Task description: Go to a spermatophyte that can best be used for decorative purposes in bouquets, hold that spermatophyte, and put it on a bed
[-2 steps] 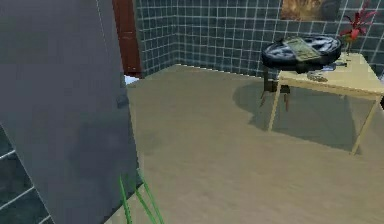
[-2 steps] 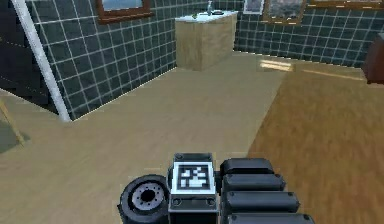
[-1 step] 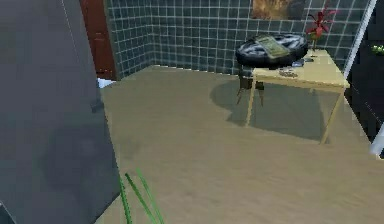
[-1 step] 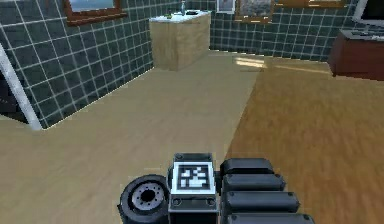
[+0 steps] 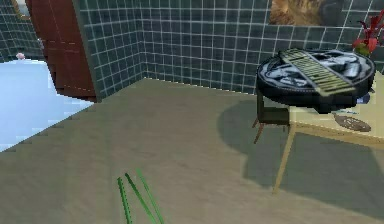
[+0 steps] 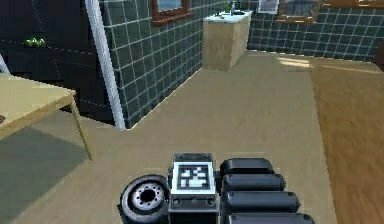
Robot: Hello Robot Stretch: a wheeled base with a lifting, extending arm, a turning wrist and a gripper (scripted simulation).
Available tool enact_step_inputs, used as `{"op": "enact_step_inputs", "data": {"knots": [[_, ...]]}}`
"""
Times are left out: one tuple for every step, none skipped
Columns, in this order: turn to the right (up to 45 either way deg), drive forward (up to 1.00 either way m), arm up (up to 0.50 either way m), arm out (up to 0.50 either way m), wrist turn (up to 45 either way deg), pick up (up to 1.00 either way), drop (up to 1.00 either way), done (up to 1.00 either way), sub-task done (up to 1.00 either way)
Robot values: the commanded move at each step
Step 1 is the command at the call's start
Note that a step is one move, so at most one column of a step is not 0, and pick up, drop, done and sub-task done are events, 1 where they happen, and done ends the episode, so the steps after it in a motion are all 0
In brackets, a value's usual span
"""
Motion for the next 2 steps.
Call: {"op": "enact_step_inputs", "data": {"knots": [[0.0, 0.25, 0.00, 0.00, 0.0, 0.00, 0.00, 0.00, 0.00], [-21.0, 0.00, 0.00, 0.00, 0.0, 0.00, 0.00, 0.00, 0.00]]}}
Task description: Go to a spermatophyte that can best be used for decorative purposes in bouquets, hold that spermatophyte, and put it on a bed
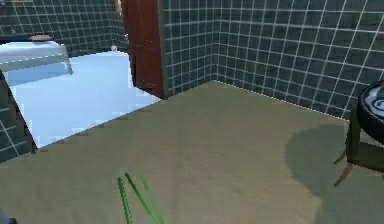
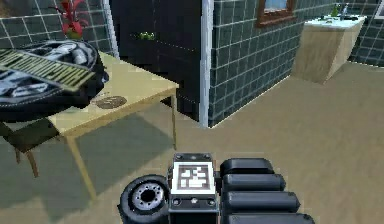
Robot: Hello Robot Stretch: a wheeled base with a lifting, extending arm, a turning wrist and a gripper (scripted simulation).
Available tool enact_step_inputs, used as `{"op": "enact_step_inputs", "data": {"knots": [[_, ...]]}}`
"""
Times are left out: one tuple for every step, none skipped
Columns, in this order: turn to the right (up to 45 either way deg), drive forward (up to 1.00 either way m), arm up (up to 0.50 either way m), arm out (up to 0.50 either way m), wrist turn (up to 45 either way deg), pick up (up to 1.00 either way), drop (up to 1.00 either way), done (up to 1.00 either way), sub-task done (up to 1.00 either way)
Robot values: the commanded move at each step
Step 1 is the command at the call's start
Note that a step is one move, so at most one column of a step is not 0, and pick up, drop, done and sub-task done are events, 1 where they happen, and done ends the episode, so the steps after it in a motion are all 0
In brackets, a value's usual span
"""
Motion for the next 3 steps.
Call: {"op": "enact_step_inputs", "data": {"knots": [[0.0, 0.50, 0.00, 0.00, 0.0, 0.00, 0.00, 0.00, 0.00], [-36.0, 0.00, 0.00, 0.00, 0.0, 0.00, 0.00, 0.00, 0.00], [0.0, 1.00, 0.00, 0.00, 0.0, 0.00, 0.00, 0.00, 0.00]]}}
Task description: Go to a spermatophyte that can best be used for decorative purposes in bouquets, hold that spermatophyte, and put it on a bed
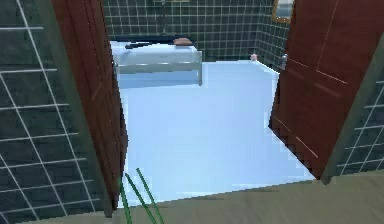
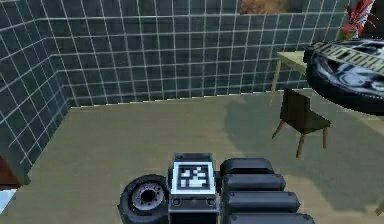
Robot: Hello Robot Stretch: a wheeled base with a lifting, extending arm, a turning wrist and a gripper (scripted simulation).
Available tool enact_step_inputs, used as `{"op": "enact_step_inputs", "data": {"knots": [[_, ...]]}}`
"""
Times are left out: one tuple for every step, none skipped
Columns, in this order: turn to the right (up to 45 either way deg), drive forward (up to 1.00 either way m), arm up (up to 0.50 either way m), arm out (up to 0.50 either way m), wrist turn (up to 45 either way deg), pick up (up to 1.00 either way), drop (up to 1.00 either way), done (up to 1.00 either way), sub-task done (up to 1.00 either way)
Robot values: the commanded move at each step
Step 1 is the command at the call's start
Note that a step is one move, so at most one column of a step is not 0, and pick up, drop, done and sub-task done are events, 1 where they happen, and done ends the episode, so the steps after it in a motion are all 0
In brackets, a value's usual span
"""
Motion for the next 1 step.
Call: {"op": "enact_step_inputs", "data": {"knots": [[0.0, 0.70, 0.00, 0.00, 0.0, 0.00, 0.00, 0.00, 0.00]]}}
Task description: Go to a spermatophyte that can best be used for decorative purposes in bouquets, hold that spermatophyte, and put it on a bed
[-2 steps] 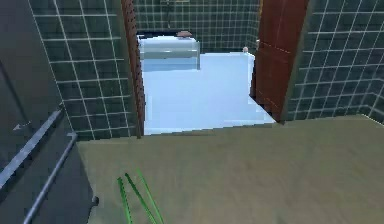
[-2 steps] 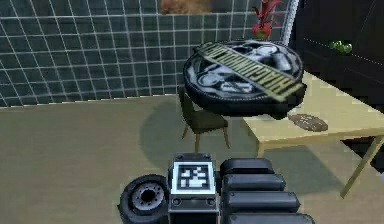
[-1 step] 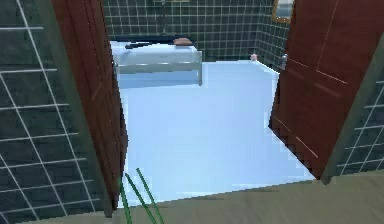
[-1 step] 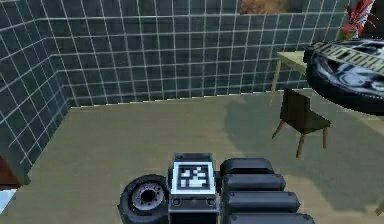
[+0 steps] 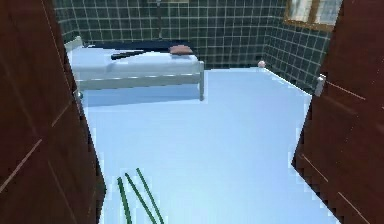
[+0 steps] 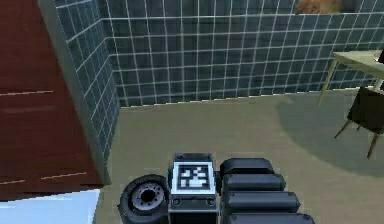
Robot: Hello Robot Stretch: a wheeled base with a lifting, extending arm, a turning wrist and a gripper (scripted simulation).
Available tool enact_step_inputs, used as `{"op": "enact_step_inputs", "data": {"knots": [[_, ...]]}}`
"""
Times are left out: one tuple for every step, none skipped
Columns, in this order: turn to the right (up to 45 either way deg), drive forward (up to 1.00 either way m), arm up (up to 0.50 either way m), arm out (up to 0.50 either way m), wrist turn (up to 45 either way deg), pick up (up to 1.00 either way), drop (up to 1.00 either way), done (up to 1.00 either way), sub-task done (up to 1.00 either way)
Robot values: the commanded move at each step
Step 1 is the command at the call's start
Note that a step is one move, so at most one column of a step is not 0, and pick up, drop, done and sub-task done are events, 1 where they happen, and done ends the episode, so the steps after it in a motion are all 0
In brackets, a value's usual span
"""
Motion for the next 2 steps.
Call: {"op": "enact_step_inputs", "data": {"knots": [[-6.0, 0.00, 0.00, 0.00, 0.0, 0.00, 0.00, 0.00, 0.00], [0.0, 1.00, 0.00, 0.00, 0.0, 0.00, 0.00, 0.00, 0.00]]}}
